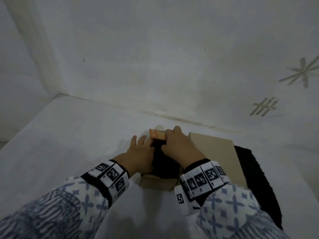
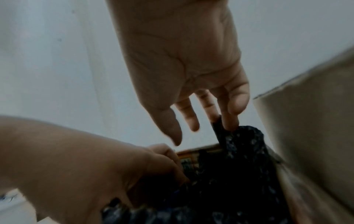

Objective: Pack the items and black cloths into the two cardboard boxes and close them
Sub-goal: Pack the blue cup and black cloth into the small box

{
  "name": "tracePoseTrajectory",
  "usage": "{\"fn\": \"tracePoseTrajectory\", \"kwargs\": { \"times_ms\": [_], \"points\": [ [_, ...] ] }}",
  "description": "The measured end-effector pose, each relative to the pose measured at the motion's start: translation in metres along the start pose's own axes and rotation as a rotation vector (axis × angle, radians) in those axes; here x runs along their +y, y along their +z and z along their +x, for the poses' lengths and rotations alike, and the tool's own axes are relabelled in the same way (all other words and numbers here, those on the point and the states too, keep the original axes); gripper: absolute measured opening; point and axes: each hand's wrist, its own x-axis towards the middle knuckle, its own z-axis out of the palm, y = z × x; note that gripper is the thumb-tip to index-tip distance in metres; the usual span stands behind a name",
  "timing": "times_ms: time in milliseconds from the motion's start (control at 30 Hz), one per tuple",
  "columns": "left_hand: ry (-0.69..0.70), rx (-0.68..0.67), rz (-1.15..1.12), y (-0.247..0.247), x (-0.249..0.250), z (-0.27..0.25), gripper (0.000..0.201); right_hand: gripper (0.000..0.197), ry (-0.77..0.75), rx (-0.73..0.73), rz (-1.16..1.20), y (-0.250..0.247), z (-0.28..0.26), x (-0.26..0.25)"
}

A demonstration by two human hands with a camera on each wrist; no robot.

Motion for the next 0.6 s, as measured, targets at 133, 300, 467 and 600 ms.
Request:
{"fn": "tracePoseTrajectory", "kwargs": {
  "times_ms": [133,300,467,600],
  "points": [
    [-0.006,0.037,0.025,0.005,0.002,0.002,0.067,0.028,0.002,-0.178,-0.134,0.023,-0.003,-0.007],
    [-0.004,0.076,0.055,0.007,0.004,-0.002,0.066,0.032,0.105,-0.316,-0.082,0.041,0.003,-0.007],
    [-0.005,0.06,0.022,0.004,0.003,-0.005,0.07,0.03,0.092,-0.321,-0.061,0.024,0.004,-0.009],
    [-0.012,0.028,-0.046,-0.011,0.009,-0.008,0.06,0.017,0.062,0.034,0.111,-0.013,-0.011,0.009]
  ]
}}
